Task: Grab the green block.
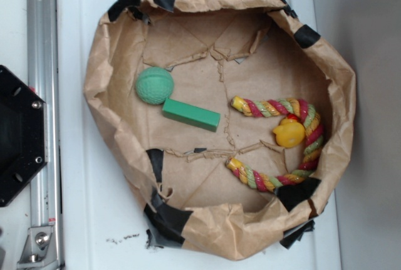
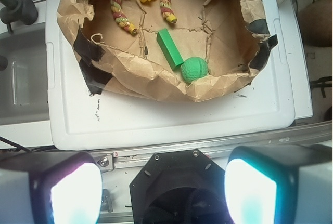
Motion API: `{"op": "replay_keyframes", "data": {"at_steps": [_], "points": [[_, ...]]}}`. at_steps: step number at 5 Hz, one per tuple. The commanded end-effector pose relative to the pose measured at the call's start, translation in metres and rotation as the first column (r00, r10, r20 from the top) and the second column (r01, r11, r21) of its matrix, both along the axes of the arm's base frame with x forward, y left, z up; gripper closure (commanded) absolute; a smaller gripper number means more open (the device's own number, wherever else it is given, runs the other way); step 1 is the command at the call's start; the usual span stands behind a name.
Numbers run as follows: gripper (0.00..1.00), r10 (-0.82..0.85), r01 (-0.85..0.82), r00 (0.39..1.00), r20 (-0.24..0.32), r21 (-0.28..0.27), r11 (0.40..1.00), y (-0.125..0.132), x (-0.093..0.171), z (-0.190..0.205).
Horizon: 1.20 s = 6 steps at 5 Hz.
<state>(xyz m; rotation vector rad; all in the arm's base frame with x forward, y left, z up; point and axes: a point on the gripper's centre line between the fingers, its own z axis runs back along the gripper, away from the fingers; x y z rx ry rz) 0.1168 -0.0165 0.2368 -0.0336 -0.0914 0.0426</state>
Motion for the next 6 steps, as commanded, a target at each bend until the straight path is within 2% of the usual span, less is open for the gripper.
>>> {"op": "replay_keyframes", "data": {"at_steps": [1,2,3,4,5,6], "points": [[0.00,0.000,0.000,1.000,0.000,0.000,1.000,0.000,0.000,0.000],[0.00,-0.051,0.049,0.998,0.048,0.040,0.998,0.021,0.036,-0.030],[0.00,-0.113,0.110,0.991,0.073,0.046,0.993,0.033,0.081,-0.055],[0.00,-0.162,0.162,0.984,0.069,0.001,0.987,0.036,0.116,-0.083],[0.00,-0.193,0.193,0.981,0.008,-0.059,0.979,0.029,0.140,-0.115],[0.00,-0.298,0.295,0.954,-0.030,-0.068,0.953,0.012,0.138,-0.158]]}}
